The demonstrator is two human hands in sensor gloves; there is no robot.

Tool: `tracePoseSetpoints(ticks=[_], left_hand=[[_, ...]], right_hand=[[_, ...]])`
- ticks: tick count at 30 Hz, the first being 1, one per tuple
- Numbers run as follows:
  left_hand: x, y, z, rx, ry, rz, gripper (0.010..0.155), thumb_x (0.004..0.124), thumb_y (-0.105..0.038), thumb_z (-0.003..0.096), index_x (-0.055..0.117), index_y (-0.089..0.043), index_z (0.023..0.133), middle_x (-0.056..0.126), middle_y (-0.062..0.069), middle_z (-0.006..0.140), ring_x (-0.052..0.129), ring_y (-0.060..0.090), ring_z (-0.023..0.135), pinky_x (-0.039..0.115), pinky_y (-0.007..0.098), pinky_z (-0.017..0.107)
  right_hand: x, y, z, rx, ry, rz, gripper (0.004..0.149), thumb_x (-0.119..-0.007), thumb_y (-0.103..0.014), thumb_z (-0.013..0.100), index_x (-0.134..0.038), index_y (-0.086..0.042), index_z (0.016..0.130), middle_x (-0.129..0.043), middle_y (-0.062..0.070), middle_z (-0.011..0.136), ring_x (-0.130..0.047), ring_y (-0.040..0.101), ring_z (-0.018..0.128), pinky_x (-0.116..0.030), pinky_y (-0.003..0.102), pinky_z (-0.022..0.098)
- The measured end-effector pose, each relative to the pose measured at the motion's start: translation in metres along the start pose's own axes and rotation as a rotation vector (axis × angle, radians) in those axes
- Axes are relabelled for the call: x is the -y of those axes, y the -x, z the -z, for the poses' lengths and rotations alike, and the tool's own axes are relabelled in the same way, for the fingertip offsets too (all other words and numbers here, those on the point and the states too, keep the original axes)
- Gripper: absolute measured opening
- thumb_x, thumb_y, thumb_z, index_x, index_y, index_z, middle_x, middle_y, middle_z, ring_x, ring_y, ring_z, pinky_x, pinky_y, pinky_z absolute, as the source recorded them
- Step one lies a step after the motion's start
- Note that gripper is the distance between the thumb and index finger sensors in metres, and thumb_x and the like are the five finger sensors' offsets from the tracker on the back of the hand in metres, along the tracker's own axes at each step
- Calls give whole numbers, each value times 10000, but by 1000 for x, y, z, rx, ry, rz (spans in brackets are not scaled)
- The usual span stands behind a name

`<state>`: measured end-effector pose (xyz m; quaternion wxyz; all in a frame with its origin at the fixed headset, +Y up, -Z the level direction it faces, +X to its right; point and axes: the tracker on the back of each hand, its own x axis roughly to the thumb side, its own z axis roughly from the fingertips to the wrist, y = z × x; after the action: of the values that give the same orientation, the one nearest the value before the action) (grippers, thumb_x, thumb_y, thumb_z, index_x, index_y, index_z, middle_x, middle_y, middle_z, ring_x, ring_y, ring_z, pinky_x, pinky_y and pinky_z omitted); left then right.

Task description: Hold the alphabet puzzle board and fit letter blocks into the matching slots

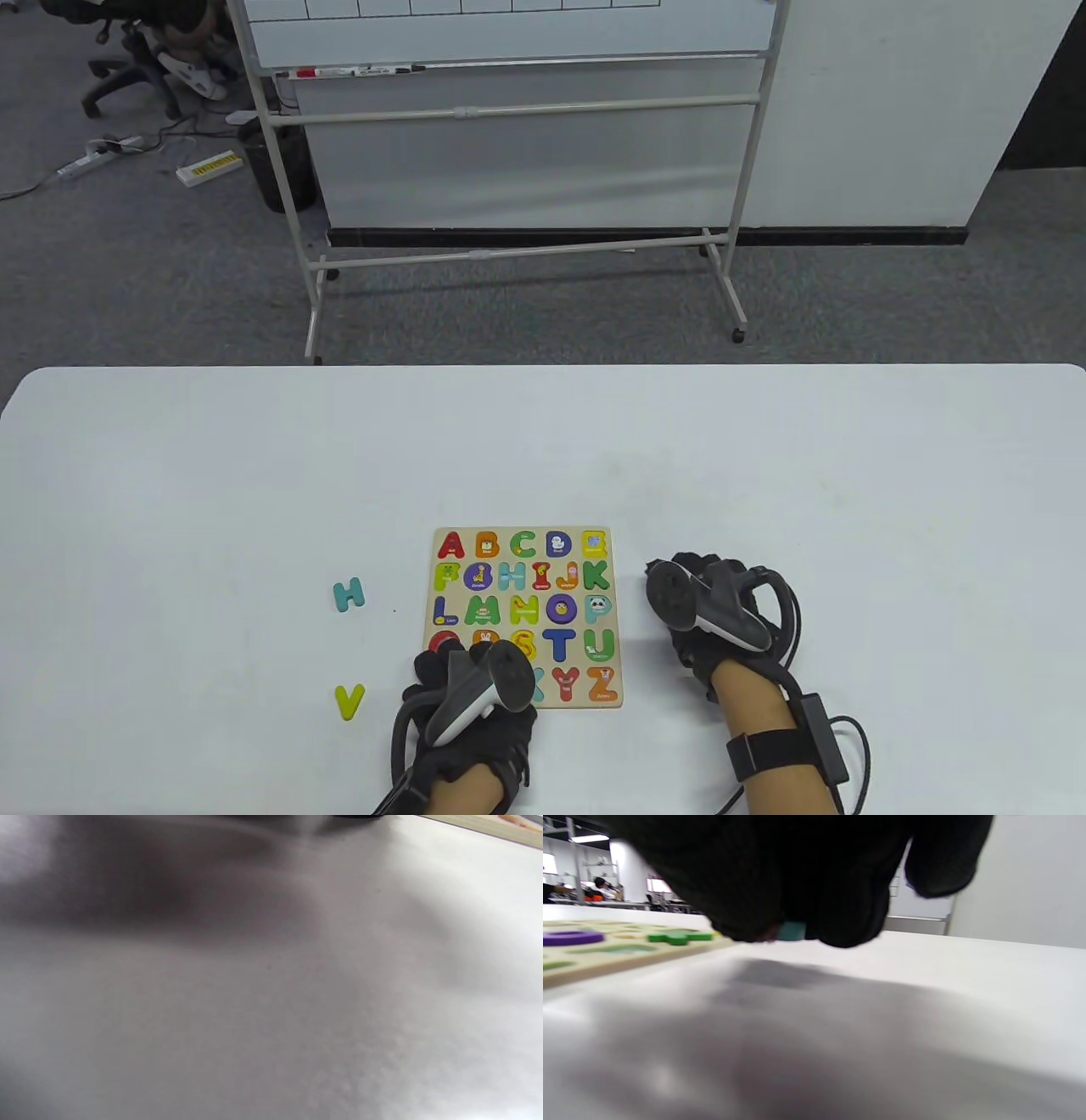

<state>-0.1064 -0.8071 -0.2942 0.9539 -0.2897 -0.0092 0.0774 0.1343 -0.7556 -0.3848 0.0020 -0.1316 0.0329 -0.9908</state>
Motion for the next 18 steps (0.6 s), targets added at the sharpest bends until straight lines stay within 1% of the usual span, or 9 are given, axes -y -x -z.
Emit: tracePoseSetpoints(ticks=[1,2,4,6,8,13,18], left_hand=[[0,0,0,0,0,1,861,465,-503,508,-26,-13,1019,-107,374,1011,-55,667,903,157,754,608],[0,0,0,-1,0,1,863,465,-504,507,-26,-14,1019,-107,375,1011,-56,670,901,156,755,607],[0,0,0,-2,0,4,862,464,-505,506,-25,-14,1019,-106,375,1012,-54,669,903,158,755,608],[0,0,0,-2,-1,10,863,463,-506,506,-24,-11,1019,-101,377,1012,-47,670,904,164,755,610],[0,0,0,-2,-1,8,861,463,-505,506,-24,-14,1019,-102,375,1013,-47,668,905,163,755,609],[0,0,0,-1,-1,6,862,464,-505,507,-24,-12,1019,-102,374,1013,-48,670,904,162,755,609],[0,0,1,2,0,3,863,466,-504,508,-24,-10,1018,-104,376,1012,-51,670,902,159,756,607]], right_hand=[[0,-6,1,22,3,10,531,-923,-288,411,-845,-237,933,-909,111,918,-1010,265,677,-716,576,633],[0,-13,2,44,6,18,532,-925,-288,411,-845,-237,934,-914,94,918,-1011,262,677,-716,575,633],[0,-21,3,61,25,28,529,-929,-291,409,-850,-241,930,-919,89,916,-1018,256,672,-718,574,634],[-1,-28,4,76,48,84,532,-941,-289,402,-856,-236,924,-934,109,902,-1032,254,654,-726,572,628],[-2,-34,5,86,48,111,529,-947,-288,400,-861,-233,919,-946,100,894,-1043,252,642,-730,573,625],[-4,-47,7,135,64,67,528,-959,-297,393,-869,-236,910,-963,89,877,-1055,239,626,-738,567,622],[-7,-56,6,142,88,45,527,-974,-306,384,-879,-236,898,-983,79,853,-1072,227,600,-746,562,617]])
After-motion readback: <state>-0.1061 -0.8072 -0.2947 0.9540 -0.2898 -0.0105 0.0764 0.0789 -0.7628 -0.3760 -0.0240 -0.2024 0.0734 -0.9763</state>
